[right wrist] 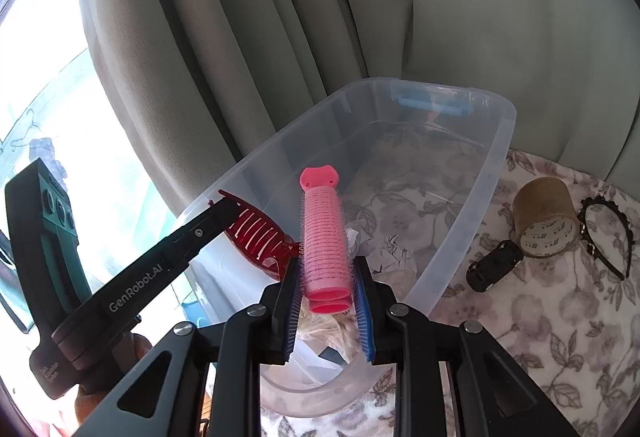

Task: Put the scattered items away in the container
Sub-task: 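Lower the claw clip and roller into the clear box and open both grippers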

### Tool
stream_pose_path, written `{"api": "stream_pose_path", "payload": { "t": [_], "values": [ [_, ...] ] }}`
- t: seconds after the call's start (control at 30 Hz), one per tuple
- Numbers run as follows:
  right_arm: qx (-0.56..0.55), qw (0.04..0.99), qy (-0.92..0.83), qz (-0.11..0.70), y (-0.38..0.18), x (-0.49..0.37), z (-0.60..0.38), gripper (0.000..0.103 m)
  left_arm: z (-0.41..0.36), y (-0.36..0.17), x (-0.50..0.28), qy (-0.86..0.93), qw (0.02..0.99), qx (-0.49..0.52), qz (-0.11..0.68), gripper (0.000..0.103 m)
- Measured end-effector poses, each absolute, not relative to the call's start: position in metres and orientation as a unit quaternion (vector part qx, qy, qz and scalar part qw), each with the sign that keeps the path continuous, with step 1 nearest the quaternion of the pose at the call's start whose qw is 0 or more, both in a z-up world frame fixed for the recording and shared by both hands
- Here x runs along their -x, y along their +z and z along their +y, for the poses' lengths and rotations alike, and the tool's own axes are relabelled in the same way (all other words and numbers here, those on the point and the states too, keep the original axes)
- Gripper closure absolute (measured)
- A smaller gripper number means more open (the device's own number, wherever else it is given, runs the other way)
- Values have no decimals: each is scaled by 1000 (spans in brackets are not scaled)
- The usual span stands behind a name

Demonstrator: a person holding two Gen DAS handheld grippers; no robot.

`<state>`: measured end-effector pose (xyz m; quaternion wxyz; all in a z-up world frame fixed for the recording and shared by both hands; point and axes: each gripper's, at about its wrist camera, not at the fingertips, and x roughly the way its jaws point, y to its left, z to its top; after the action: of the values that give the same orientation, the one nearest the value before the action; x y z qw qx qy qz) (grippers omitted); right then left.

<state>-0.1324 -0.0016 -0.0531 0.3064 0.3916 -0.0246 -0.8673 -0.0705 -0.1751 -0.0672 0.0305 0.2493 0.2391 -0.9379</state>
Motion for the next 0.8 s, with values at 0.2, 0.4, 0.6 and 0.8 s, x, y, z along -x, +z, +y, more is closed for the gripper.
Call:
{"api": "stream_pose_path", "payload": {
  "t": [0.2,0.4,0.6,0.8],
  "values": [
    [-390,307,-867,-27,-53,132,-1,76,-173,-67,71,-938,31,-251,238,95],
    [-391,307,-867,-26,-52,131,0,75,-172,-67,69,-938,27,-249,241,95],
    [-392,305,-868,-21,-51,129,-2,74,-170,-66,69,-937,20,-252,242,91],
    [-387,314,-867,-9,-47,122,-6,58,-161,-61,66,-941,9,-243,234,47]
  ]
}}
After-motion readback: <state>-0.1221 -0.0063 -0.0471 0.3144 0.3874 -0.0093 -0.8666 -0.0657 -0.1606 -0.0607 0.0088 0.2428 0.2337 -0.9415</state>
